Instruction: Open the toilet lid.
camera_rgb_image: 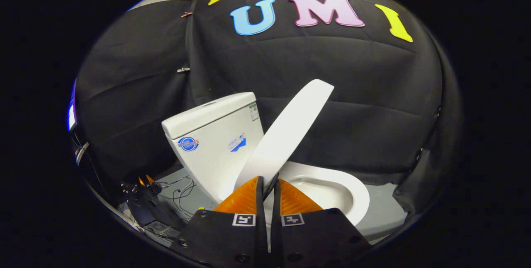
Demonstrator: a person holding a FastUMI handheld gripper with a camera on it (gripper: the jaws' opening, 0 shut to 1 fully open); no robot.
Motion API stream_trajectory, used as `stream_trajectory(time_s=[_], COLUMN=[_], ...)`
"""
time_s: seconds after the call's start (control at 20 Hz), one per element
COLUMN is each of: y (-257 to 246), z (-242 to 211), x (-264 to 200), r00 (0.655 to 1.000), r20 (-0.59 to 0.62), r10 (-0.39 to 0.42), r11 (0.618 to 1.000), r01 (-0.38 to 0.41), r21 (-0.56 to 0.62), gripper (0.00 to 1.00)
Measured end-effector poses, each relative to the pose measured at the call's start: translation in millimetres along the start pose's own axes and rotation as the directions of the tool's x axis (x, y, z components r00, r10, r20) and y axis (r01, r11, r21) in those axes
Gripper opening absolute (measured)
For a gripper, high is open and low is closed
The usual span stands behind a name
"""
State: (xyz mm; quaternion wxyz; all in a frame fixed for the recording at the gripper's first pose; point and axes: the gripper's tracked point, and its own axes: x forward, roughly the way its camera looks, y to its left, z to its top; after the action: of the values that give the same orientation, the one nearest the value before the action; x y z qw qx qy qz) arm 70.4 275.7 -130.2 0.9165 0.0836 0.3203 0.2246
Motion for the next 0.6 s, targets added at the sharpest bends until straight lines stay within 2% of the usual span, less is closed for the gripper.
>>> stream_trajectory(time_s=[0.25, 0.6], y=[42, 99], z=[23, 40], x=[19, 47], r00=[0.995, 0.989], r20=[0.016, 0.041], r10=[0.101, 0.14], r11=[0.995, 0.982], r01=[-0.101, -0.133], r21=[0.003, -0.135], gripper=[0.08, 0.08])
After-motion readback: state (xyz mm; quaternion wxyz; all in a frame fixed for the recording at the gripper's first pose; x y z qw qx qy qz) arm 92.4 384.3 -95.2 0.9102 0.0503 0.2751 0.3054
